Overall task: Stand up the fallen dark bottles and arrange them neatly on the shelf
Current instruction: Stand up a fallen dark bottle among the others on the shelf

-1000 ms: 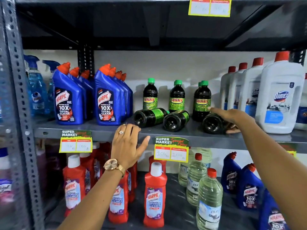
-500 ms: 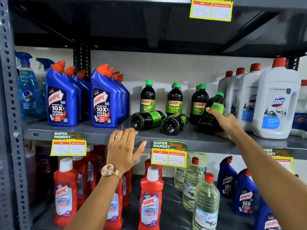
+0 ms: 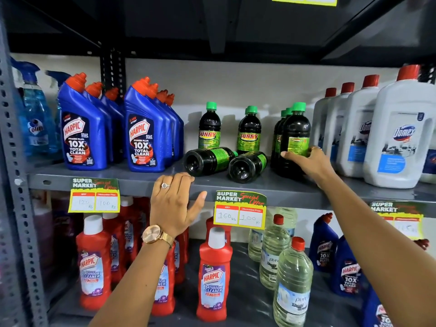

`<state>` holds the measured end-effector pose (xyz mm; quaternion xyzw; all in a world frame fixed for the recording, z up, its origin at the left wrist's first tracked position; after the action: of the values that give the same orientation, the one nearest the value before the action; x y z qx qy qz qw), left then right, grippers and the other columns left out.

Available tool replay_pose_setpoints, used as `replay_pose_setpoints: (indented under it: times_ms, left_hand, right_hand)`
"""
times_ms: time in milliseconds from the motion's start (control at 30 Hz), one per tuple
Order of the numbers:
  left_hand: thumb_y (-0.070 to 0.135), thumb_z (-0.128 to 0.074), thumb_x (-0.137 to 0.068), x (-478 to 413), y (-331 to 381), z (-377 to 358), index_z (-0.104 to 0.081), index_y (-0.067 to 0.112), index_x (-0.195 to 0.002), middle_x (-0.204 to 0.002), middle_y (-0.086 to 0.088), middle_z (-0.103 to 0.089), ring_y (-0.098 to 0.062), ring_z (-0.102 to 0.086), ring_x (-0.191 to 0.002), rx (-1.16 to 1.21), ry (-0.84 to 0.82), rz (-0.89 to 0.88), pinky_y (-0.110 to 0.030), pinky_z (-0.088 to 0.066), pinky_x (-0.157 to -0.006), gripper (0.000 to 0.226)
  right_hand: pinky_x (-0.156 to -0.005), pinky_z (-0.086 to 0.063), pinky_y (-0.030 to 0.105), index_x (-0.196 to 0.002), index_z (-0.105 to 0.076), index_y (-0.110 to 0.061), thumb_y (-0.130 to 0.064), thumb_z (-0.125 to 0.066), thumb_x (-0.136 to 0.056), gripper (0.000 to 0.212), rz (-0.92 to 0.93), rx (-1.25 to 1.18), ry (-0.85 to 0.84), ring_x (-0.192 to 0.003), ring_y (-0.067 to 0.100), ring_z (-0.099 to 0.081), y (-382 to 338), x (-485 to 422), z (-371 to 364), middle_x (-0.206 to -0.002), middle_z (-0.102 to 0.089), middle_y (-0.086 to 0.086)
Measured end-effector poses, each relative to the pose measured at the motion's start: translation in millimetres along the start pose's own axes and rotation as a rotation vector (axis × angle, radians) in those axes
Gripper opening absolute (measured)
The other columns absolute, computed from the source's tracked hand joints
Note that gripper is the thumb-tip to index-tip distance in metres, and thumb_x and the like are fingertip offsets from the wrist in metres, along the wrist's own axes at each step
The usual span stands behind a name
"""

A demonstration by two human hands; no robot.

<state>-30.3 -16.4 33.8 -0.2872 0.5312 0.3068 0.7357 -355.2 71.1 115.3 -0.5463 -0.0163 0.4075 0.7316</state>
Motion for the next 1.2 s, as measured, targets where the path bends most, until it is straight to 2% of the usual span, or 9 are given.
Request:
replay_pose_setpoints:
  times_ms: [100, 233, 367, 533, 667, 767, 967, 1067, 1200]
  left_hand:
    - [0.046, -0.039, -0.093, 0, 1, 1, -0.062, 0.007, -0.094, -0.096, -0.009, -0.067, -0.029, -0.058, -0.083, 0.006, -0.004, 0.007, -0.039, -0.037, -0.085, 0.045]
    - [0.045, -0.04, -0.093, -2, 3, 4, -0.062, 0.007, -0.093, -0.09, -0.009, -0.066, -0.03, -0.058, -0.081, 0.018, -0.026, 0.035, -0.038, -0.037, -0.085, 0.044]
    - [0.042, -0.041, -0.095, -6, 8, 7, -0.061, 0.008, -0.088, -0.08, -0.008, -0.064, -0.03, -0.057, -0.076, -0.005, -0.025, 0.073, -0.038, -0.038, -0.081, 0.041]
    - [0.043, -0.039, -0.096, -9, 11, 9, -0.06, 0.008, -0.089, -0.078, -0.007, -0.061, -0.029, -0.056, -0.075, -0.049, -0.047, 0.07, -0.038, -0.038, -0.077, 0.042]
    - [0.043, -0.039, -0.096, -6, 11, 10, -0.06, 0.008, -0.087, -0.078, -0.007, -0.06, -0.029, -0.055, -0.076, -0.024, -0.038, 0.088, -0.039, -0.039, -0.08, 0.042]
    - [0.043, -0.04, -0.095, -6, 12, 9, -0.06, 0.008, -0.087, -0.078, -0.008, -0.06, -0.029, -0.055, -0.076, -0.013, -0.038, 0.097, -0.039, -0.039, -0.08, 0.041]
    - [0.042, -0.04, -0.094, -5, 12, 7, -0.06, 0.007, -0.088, -0.079, -0.009, -0.061, -0.03, -0.055, -0.076, -0.011, -0.022, 0.11, -0.039, -0.038, -0.08, 0.041]
    - [0.042, -0.04, -0.094, -4, 12, 7, -0.06, 0.007, -0.087, -0.079, -0.01, -0.06, -0.03, -0.055, -0.076, -0.004, -0.015, 0.111, -0.039, -0.037, -0.08, 0.042]
    - [0.042, -0.039, -0.094, -4, 12, 7, -0.06, 0.007, -0.088, -0.079, -0.009, -0.06, -0.03, -0.055, -0.077, 0.003, -0.018, 0.115, -0.039, -0.037, -0.081, 0.042]
  right_hand:
    - [-0.088, -0.049, 0.031, -0.123, -0.062, -0.01, -0.03, -0.084, -0.061, 0.069, -0.015, -0.083, -0.075, -0.109, 0.025, -0.065, 4, -2, 1, -0.113, -0.071, 0.009]
    - [-0.099, -0.05, 0.037, -0.132, -0.053, -0.008, -0.041, -0.092, -0.048, 0.099, -0.003, -0.054, 0.002, -0.113, 0.025, -0.063, 3, 2, 4, -0.12, -0.068, 0.009]
    - [-0.093, -0.049, 0.035, -0.129, -0.053, -0.006, -0.043, -0.09, -0.06, 0.086, 0.025, 0.024, 0.069, -0.111, 0.026, -0.061, -5, 9, 6, -0.119, -0.064, 0.01]
    - [-0.078, -0.043, 0.029, -0.1, -0.062, -0.014, -0.022, -0.08, -0.074, 0.032, 0.004, -0.106, -0.001, -0.102, 0.027, -0.062, -1, 5, 3, -0.107, -0.069, 0.012]
    - [-0.083, -0.044, 0.028, -0.122, -0.055, -0.007, -0.033, -0.087, -0.068, 0.068, 0.032, -0.066, 0.01, -0.099, 0.021, -0.057, -1, 4, 2, -0.111, -0.062, 0.005]
    - [-0.098, -0.05, 0.037, -0.126, -0.055, -0.012, -0.062, -0.09, -0.039, 0.107, 0.043, -0.041, 0.018, -0.111, 0.025, -0.061, 1, 1, -1, -0.12, -0.063, 0.008]
    - [-0.073, -0.051, 0.029, -0.104, -0.065, -0.009, -0.017, -0.087, -0.061, 0.049, 0.044, -0.059, -0.023, -0.097, 0.027, -0.065, 0, 6, 4, -0.1, -0.07, 0.008]
    - [-0.086, -0.056, 0.038, -0.114, -0.065, -0.013, -0.038, -0.093, -0.053, 0.071, 0.085, 0.034, 0.022, -0.096, 0.026, -0.066, 1, 5, 4, -0.104, -0.072, 0.008]
    - [-0.087, -0.055, 0.038, -0.117, -0.06, -0.01, -0.044, -0.094, -0.047, 0.085, 0.068, 0.067, 0.058, -0.1, 0.027, -0.066, 1, 4, 5, -0.108, -0.07, 0.009]
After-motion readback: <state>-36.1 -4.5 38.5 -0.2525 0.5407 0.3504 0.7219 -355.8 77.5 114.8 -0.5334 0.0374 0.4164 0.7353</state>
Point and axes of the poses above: each hand's wrist, its own x-axis away from the middle knuckle, its own z-axis out of the back of the hand, y = z × x, the point moved 4 cm from there along -x, towards the middle knuckle
